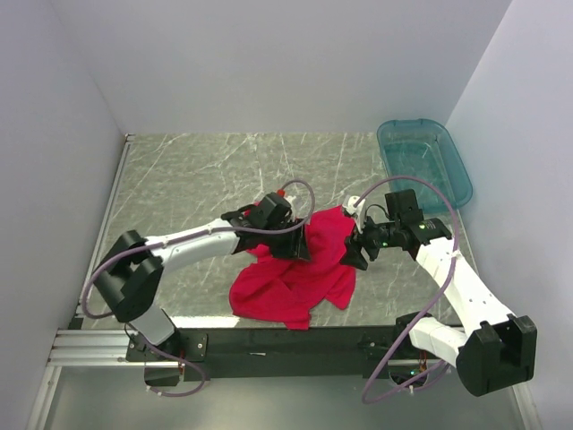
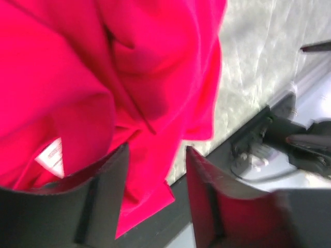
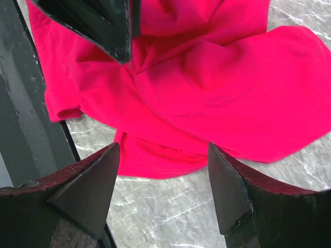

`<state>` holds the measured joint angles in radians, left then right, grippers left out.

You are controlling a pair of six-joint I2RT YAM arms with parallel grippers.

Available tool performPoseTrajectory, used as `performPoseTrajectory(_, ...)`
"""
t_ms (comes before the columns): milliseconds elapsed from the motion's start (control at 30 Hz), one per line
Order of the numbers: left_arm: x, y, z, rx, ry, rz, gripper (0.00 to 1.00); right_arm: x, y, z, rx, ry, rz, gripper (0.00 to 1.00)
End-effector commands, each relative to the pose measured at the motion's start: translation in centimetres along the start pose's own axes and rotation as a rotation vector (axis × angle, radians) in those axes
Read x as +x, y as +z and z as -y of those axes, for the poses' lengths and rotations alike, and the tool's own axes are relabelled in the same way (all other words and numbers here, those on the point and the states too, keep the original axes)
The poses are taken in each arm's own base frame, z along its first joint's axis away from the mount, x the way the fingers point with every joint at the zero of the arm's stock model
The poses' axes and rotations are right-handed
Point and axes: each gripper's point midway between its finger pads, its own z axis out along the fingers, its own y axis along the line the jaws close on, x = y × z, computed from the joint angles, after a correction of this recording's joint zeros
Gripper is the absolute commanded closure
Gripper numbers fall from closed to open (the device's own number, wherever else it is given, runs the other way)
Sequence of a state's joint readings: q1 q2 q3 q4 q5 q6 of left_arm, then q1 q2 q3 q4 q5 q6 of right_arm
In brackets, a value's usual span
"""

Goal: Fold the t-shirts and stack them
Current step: Flatten the tshirt out

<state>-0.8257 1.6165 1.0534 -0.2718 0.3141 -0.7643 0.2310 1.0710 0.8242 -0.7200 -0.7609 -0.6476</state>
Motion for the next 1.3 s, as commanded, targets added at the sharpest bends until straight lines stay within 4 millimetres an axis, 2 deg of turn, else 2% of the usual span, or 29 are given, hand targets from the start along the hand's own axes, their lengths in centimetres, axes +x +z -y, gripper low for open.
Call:
performPoseTrajectory(0, -6.2, -5.5, 1.7, -0.109, 0.074, 0.306, 0.45, 0.2, 0.1, -0.2, -0.023, -0.014, 0.008, 0.25)
performPoseTrajectory(33, -6.6, -6.6, 1.3, -0.138, 0.076, 0.349, 0.40, 0.1, 0.2, -0.7, -0.050, -0.021, 0.016, 0.25)
performPoseTrajectory(67, -7.7, -7.9, 0.0, -0.214, 0.069, 0.434, 0.27, 0.1, 0.2, -0.9, -0.059, -0.022, 0.018, 0.25)
performPoseTrajectory(100, -8.0, -9.9, -0.1, -0.224, 0.049, 0.490, 0.19, 0.1, 0.3, -1.1, -0.073, -0.029, 0.017, 0.25)
performPoseTrajectory(133, -7.5, -10.3, -1.8, -0.267, 0.021, 0.505, 0.11, 0.1, 0.3, -1.2, -0.080, -0.033, 0.017, 0.25)
performPoseTrajectory(167, -7.5, -11.4, -2.5, -0.279, -0.006, 0.544, 0.01, 0.0, 0.4, -1.4, -0.089, -0.037, 0.017, 0.25)
performPoseTrajectory(200, -7.3, -11.3, -3.1, -0.267, -0.050, 0.548, 0.01, 0.0, 0.6, -1.4, -0.094, -0.037, 0.012, 0.25)
performPoseTrajectory(233, -6.2, -10.6, -5.7, -0.290, -0.100, 0.518, 0.03, 0.0, 0.7, -1.4, -0.095, -0.037, 0.008, 0.25)
performPoseTrajectory(267, -5.6, -10.1, -6.6, -0.273, -0.134, 0.492, 0.06, 0.0, 0.8, -1.5, -0.101, -0.042, 0.003, 0.25)
performPoseTrajectory(300, -4.2, -9.1, -6.6, -0.217, -0.174, 0.422, 0.09, 0.2, 0.9, -1.6, -0.108, -0.033, -0.006, 0.25)
performPoseTrajectory(333, -3.4, -8.2, -7.9, -0.206, -0.199, 0.400, 0.16, 0.2, 1.0, -1.7, -0.113, -0.037, -0.009, 0.25)
performPoseTrajectory(367, -2.6, -7.5, -8.0, -0.181, -0.200, 0.367, 0.19, 0.3, 1.1, -1.7, -0.117, -0.035, -0.013, 0.25)
performPoseTrajectory(400, -1.6, -7.0, -7.2, -0.118, -0.181, 0.317, 0.21, 0.3, 1.1, -1.8, -0.118, -0.037, -0.012, 0.25)
performPoseTrajectory(467, -0.4, -6.3, -7.4, -0.079, -0.130, 0.292, 0.26, 0.5, 1.0, -1.8, -0.113, -0.034, -0.012, 0.25)
performPoseTrajectory(633, 0.5, -7.3, -11.4, -0.278, -0.131, 0.308, 0.23, 0.5, 1.1, -1.9, -0.116, -0.038, -0.011, 0.25)
performPoseTrajectory(833, 3.0, -7.2, -12.3, -0.315, -0.141, 0.242, 0.16, 0.4, 1.0, -1.9, -0.113, -0.040, -0.010, 0.25)
performPoseTrajectory(867, 2.9, -7.2, -13.0, -0.346, -0.137, 0.254, 0.16, 0.4, 1.0, -1.9, -0.113, -0.041, -0.009, 0.25)
performPoseTrajectory(1033, 3.1, -7.3, -13.3, -0.375, -0.106, 0.228, 0.15, 0.4, 0.9, -2.0, -0.113, -0.042, -0.007, 0.25)
performPoseTrajectory(1167, 2.6, -8.1, -13.7, -0.428, -0.019, 0.199, 0.15, 0.5, 0.9, -2.1, -0.117, -0.043, -0.009, 0.25)
performPoseTrajectory(1267, 2.3, -8.4, -12.9, -0.383, 0.059, 0.177, 0.14, 0.5, 0.8, -2.1, -0.115, -0.043, -0.008, 0.25)
